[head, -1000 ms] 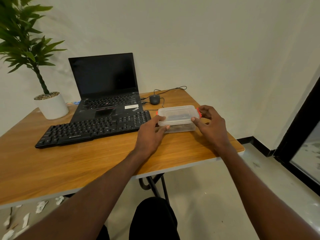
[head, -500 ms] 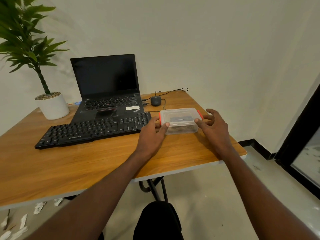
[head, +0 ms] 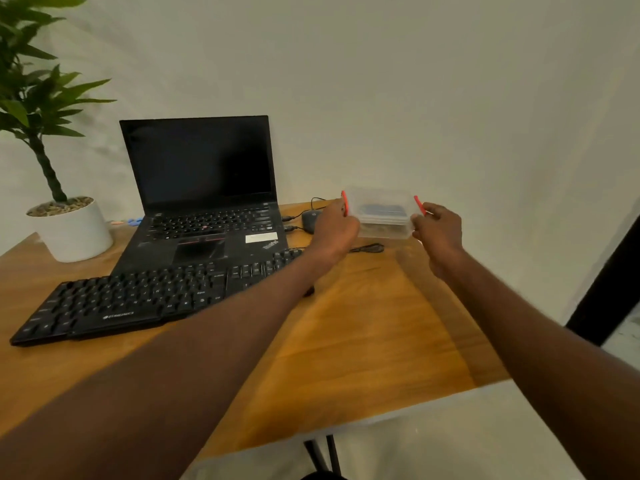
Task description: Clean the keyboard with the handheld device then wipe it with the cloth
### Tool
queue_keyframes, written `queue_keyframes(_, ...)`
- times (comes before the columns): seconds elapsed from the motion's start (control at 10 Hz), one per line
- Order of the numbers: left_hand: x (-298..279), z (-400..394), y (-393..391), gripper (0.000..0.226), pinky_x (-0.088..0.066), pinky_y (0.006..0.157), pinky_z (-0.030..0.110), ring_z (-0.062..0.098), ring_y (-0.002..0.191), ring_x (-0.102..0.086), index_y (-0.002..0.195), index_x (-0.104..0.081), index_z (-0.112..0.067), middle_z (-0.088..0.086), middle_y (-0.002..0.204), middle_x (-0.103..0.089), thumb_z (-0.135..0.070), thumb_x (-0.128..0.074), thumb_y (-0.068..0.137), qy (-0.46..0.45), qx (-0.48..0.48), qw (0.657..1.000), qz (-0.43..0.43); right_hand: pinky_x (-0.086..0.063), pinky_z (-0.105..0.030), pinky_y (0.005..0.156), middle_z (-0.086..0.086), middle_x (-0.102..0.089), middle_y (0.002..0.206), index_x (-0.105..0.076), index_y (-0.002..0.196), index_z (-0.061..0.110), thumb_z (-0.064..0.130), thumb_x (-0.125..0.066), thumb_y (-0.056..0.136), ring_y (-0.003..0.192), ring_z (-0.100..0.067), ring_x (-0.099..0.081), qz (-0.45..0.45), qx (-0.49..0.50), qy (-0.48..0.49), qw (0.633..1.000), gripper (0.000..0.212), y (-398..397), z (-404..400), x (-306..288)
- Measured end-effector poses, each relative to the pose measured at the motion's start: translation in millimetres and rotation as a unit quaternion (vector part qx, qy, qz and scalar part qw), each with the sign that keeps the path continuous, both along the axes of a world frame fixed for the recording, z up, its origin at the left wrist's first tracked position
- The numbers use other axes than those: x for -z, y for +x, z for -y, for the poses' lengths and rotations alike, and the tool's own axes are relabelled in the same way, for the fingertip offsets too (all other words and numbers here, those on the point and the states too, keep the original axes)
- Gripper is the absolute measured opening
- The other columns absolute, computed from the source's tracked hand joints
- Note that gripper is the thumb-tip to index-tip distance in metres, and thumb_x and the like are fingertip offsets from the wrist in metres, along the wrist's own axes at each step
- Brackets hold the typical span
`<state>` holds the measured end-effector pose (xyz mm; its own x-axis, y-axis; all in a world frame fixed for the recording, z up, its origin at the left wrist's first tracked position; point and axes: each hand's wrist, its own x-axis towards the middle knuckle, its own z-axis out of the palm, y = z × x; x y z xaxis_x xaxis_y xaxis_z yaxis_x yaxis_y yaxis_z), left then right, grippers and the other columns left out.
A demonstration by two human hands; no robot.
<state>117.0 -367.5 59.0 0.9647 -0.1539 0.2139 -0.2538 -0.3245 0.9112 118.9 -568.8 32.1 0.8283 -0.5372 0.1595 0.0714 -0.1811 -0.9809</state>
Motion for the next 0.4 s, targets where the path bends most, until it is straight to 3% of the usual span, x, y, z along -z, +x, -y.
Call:
queue_keyframes(0.1, -1, 4, 30, 0.033, -0.048, 0.068, 0.026, 0.022, 0.091, -0.063, 0.121, -0.065, -0.015, 0.005, 0.105, -0.069, 0.002, -0.048, 0.098, 0.037, -0.001, 0.999, -0.028, -0.056, -0.046, 0.101, -0.008, -0.065, 0.134, -0.059, 0.142, 0.009, 0.01, -0.068, 0.086, 0.116, -0.026, -0.065, -0.025, -0.013, -0.003, 1.0, 0.057, 30, 8, -1)
queue_keyframes(0.2, 8, 9, 73, 0.032, -0.056, 0.08, 0.037, 0.025, 0.095, -0.064, 0.119, -0.069, -0.002, 0.014, 0.112, -0.071, 0.005, -0.047, 0.097, 0.041, -0.016, 0.996, -0.082, -0.057, -0.045, 0.1, -0.012, -0.063, 0.133, -0.059, 0.141, 0.005, 0.003, -0.067, 0.086, 0.113, -0.027, -0.065, -0.056, -0.025, -0.004, 0.998, 0.056, 63, 19, 1)
queue_keyframes(0.3, 18, 8, 84, 0.034, -0.061, 0.094, 0.049, 0.03, 0.106, -0.069, 0.126, -0.069, -0.003, 0.016, 0.116, -0.073, 0.001, -0.046, 0.1, 0.074, -0.011, 0.992, -0.099, -0.059, -0.045, 0.096, -0.013, -0.063, 0.131, -0.058, 0.141, 0.006, 0.005, -0.067, 0.086, 0.106, -0.027, -0.067, -0.078, -0.025, -0.017, 0.996, 0.056, 72, 24, 9)
queue_keyframes(0.4, 18, 0, 76, 0.039, -0.061, 0.084, 0.046, 0.027, 0.107, -0.067, 0.135, -0.064, -0.004, 0.008, 0.12, -0.07, -0.002, -0.052, 0.098, 0.08, -0.036, 0.994, -0.07, -0.052, -0.046, 0.104, -0.014, -0.059, 0.14, -0.054, 0.143, 0.009, 0.024, -0.064, 0.093, 0.121, -0.032, -0.061, -0.103, 0.015, -0.136, 0.985, 0.052, 62, 17, 9)
